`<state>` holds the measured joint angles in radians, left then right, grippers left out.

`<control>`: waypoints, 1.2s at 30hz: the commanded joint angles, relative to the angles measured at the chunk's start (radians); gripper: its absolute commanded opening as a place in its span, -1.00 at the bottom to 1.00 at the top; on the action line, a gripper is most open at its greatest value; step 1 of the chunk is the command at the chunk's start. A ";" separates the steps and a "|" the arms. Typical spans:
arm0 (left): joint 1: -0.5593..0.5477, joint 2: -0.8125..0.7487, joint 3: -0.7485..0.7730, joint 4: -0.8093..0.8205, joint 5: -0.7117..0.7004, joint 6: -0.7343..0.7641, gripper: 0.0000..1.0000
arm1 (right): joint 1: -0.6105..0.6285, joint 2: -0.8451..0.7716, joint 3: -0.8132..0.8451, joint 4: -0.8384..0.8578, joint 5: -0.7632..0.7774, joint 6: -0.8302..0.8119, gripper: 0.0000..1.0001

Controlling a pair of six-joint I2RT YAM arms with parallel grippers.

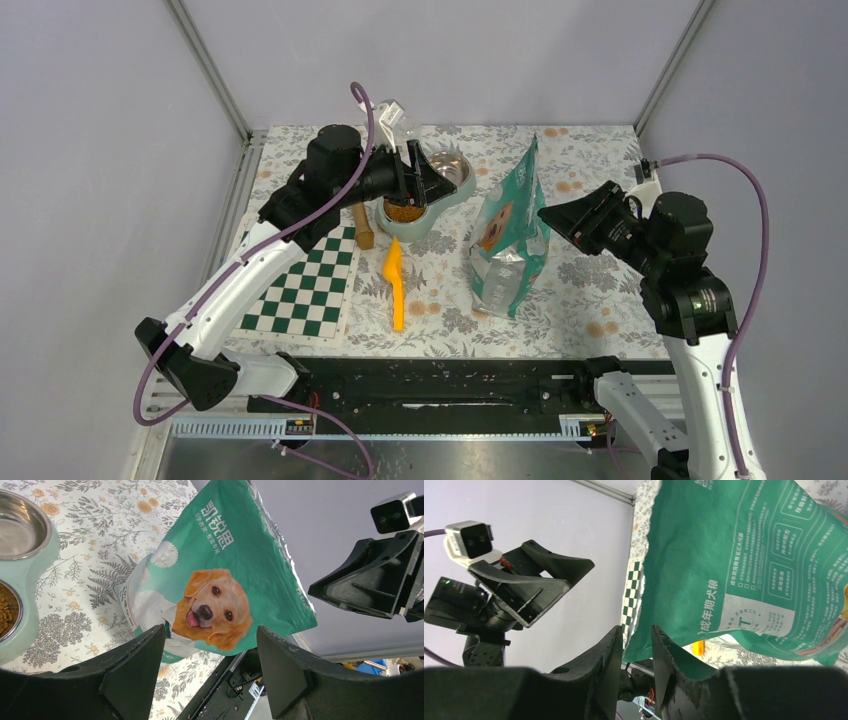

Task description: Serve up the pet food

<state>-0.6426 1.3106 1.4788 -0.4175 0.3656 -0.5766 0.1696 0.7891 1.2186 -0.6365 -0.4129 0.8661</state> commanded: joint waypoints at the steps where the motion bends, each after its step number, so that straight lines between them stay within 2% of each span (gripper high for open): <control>1: -0.005 -0.002 0.034 0.027 -0.018 0.001 0.36 | 0.007 -0.009 -0.025 0.112 -0.036 0.038 -0.30; 7: -0.004 -0.001 0.035 0.024 -0.017 0.002 0.36 | 0.015 0.015 -0.050 0.117 -0.071 0.034 -0.25; 15: -0.005 0.001 0.031 0.023 -0.023 0.003 0.36 | 0.024 0.035 -0.063 0.120 -0.081 0.028 -0.48; 23: -0.004 0.003 0.030 0.021 -0.018 0.002 0.36 | 0.028 0.044 -0.061 0.120 -0.085 0.030 -0.46; 30: -0.004 0.003 0.026 0.019 -0.014 -0.001 0.36 | 0.031 0.070 -0.050 0.082 -0.025 0.030 -0.46; 36: -0.004 0.004 0.023 0.019 -0.004 -0.007 0.36 | 0.031 0.080 -0.061 0.162 -0.018 0.063 -0.39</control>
<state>-0.6426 1.3109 1.4788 -0.4213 0.3614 -0.5770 0.1932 0.8524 1.1614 -0.5320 -0.4599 0.9073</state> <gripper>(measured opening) 0.678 0.287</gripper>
